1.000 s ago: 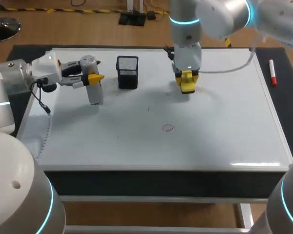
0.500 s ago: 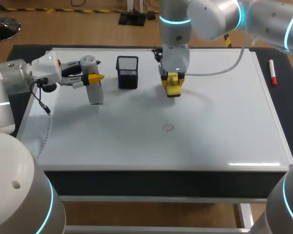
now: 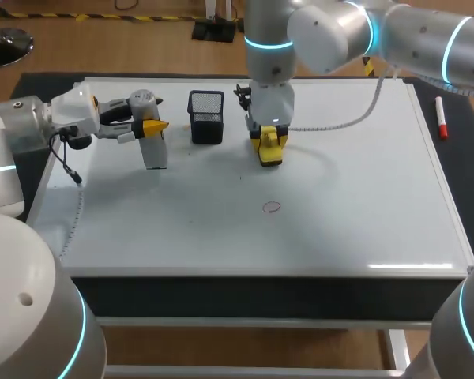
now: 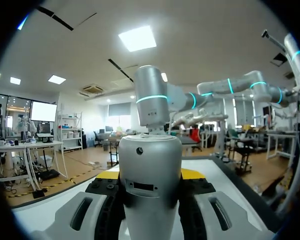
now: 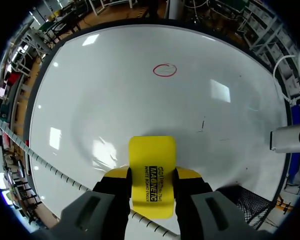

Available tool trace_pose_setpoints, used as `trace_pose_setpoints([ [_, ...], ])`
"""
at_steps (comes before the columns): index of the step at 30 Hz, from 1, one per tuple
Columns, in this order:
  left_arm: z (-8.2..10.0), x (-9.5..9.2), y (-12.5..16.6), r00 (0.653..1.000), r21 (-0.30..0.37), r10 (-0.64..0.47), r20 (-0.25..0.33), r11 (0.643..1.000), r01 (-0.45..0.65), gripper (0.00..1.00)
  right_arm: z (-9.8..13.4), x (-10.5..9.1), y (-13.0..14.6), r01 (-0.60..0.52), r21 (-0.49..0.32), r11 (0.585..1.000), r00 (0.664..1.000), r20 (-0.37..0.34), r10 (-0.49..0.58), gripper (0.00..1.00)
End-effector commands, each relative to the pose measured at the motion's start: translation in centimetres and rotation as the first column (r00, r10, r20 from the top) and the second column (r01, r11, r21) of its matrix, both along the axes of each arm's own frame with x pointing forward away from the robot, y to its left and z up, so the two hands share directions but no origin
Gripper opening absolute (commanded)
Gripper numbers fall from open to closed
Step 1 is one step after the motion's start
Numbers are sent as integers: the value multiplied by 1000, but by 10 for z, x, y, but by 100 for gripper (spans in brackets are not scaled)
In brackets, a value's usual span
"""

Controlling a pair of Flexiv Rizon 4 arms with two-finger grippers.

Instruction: Pick up the inspection probe, press it on each red-marked spot on the whiteboard one by one, put down the probe, pick up the eraser, and wipe off all the red marks.

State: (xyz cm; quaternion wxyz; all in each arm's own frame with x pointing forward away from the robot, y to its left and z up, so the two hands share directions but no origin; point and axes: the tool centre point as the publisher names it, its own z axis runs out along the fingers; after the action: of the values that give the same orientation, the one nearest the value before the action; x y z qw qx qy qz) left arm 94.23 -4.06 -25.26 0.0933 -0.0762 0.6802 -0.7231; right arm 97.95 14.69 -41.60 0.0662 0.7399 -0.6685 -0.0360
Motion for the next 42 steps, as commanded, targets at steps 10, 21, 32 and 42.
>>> trace_pose_setpoints([
  [10, 1, 1, 0, 1000, 0, -2, 0, 1000, 2, 0, -14, -3, -5, 2, -33, 999, 1000, -14, -2, 0],
  [21, 1, 1, 0, 1000, 0, -2, 0, 1000, 2, 0, -16, 1, -31, 63, -41, 997, 998, -14, -63, 0],
  [32, 1, 1, 0, 1000, 0, -2, 0, 1000, 2, 0, -10, 17, -84, 174, -39, 984, 985, 2, -174, 0],
  [42, 1, 1, 0, 1000, 0, -2, 0, 1000, 2, 0, 4, 27, -107, 215, -38, 976, 976, 20, -215, 0],
])
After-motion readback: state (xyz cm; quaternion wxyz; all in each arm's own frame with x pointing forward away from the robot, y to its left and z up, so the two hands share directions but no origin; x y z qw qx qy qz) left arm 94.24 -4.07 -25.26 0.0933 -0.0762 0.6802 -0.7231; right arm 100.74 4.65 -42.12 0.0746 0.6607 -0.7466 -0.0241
